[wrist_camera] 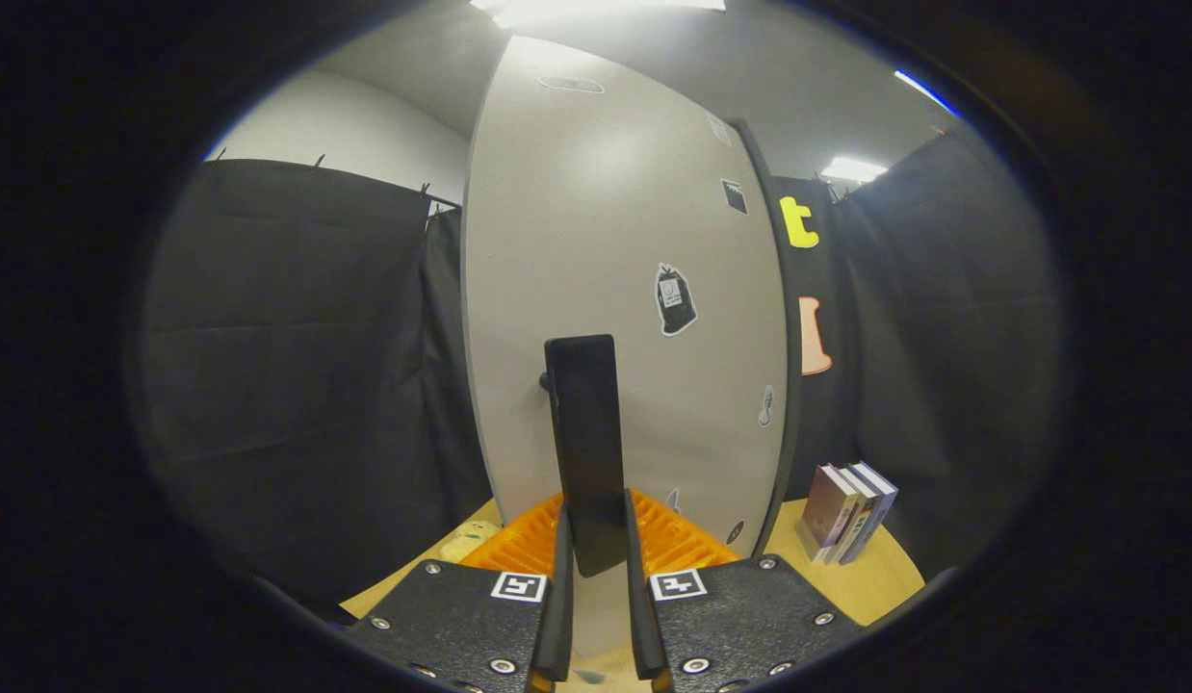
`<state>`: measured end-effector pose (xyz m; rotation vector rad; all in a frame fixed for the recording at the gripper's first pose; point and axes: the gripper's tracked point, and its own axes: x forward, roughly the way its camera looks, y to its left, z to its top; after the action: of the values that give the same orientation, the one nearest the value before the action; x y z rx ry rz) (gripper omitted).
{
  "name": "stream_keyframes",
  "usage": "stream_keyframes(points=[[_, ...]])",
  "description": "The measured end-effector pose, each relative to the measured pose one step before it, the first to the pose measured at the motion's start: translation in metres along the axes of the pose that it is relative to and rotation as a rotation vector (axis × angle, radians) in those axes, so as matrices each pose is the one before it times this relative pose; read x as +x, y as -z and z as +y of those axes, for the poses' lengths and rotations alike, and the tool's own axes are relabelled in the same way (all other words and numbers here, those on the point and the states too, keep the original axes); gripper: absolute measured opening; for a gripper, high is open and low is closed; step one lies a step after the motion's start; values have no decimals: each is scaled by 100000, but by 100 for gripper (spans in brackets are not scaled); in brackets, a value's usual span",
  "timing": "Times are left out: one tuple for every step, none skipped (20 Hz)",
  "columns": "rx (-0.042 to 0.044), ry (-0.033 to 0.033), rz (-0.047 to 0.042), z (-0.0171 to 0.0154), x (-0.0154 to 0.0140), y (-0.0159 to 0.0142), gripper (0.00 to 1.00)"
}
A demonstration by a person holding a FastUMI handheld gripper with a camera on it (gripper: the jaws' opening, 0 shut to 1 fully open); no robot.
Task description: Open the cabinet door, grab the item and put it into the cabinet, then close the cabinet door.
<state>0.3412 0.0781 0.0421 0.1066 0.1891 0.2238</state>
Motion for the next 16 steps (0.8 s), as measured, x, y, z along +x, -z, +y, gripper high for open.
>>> stream_keyframes(points=[[346,548,-136,-84,-203,-5,25],[336,506,-9,-149,-139,-24,25],[293,423,58,-143,-108,39,25],[450,473,13,-135,-108,-31,25],[520,446,-30,-149,-67,46,25],[575,381,72,-69,-47,40,25],[698,350,-11,-143,-129,-36,25],[488,218,-37,-76,-96,9,25],[602,367,-263,-106,5,5,23],[74,303,-176,-80,-77,0,22],[29,499,-136,-172,-106,-16,22],[-337,533,-18,-97,-122,-24,22],[-122,542,-136,-225,4,16,22],[122,576,-122,-160,-166,-20,22],[328,625,-94,-81,-128,-55,19],[426,748,-125,-195,-162,-14,19]])
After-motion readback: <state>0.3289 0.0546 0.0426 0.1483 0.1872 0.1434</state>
